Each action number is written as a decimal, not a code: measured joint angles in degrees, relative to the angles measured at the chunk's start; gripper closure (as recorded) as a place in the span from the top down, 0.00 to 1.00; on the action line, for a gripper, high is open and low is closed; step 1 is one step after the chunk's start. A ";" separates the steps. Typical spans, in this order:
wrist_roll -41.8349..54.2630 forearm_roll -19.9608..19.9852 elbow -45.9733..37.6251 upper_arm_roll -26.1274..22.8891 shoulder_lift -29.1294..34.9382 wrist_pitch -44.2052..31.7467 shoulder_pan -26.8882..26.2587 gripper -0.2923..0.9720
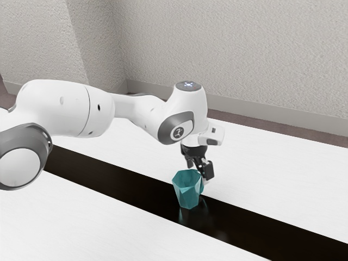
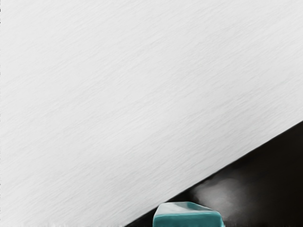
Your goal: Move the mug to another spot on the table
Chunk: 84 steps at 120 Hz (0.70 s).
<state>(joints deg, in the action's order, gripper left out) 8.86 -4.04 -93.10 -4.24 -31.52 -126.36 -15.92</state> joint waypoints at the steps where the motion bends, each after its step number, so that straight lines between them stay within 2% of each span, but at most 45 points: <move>1: 0.01 -0.03 0.00 0.00 0.00 0.02 0.00 0.77; 84: 2.04 -1.02 -0.03 -0.07 -0.20 0.49 -0.16 0.77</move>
<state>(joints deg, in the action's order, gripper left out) 10.90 -5.06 -93.13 -4.31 -31.72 -125.87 -16.08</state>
